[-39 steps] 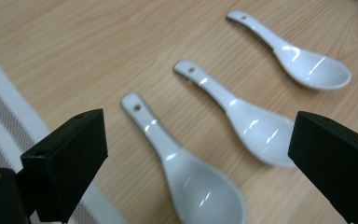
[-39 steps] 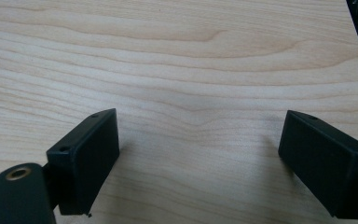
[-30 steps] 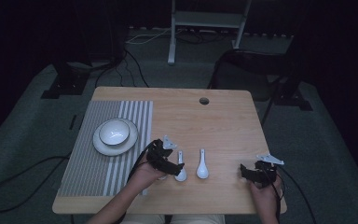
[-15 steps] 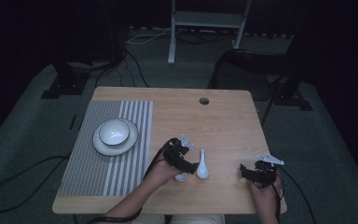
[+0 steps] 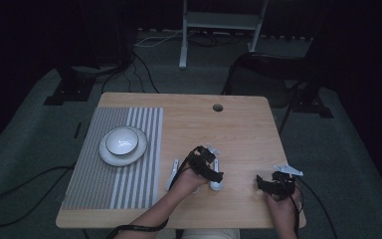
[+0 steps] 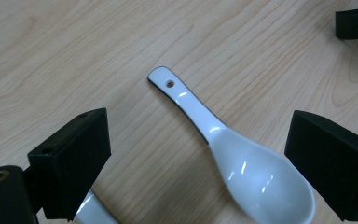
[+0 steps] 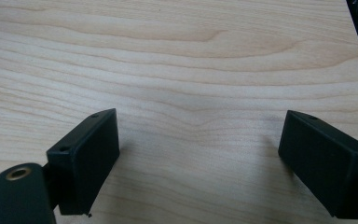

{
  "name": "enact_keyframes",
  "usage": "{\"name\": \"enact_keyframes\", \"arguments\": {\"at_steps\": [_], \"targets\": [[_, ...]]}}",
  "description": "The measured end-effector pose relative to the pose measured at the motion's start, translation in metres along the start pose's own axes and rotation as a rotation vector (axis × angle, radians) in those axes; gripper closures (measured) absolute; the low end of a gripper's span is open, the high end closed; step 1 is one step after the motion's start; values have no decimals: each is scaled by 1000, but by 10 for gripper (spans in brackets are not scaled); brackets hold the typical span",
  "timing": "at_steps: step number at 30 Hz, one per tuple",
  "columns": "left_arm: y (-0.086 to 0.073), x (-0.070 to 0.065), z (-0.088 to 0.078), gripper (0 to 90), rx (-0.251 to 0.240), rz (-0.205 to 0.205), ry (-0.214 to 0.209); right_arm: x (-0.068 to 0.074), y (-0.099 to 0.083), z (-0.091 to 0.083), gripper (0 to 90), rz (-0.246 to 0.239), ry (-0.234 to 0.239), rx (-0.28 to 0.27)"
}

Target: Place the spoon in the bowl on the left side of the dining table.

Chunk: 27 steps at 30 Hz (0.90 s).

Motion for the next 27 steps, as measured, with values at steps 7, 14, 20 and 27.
{"name": "enact_keyframes", "arguments": {"at_steps": [7,14,20,27], "targets": [[6,1,17,130,22,-42,-28,0,0,0,116,-2,0,-1],[9,2,29,143,56,-54,-39,0,0,0,117,0,0,0],[7,5,38,144,94,-48,-29,0,0,0,117,0,-1,0],[10,0,40,241,92,8,-9,0,0,0,118,2,-1,-1]]}}
Point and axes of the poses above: each handheld gripper's, and its own axes: z roughly forward along the jaws, y roughly out of its top, x roughly to its left, the point moved 1 cm from there along z, roughly forward along the jaws, and after that the axes turned 14 degrees about z, right-handed, at the moved point
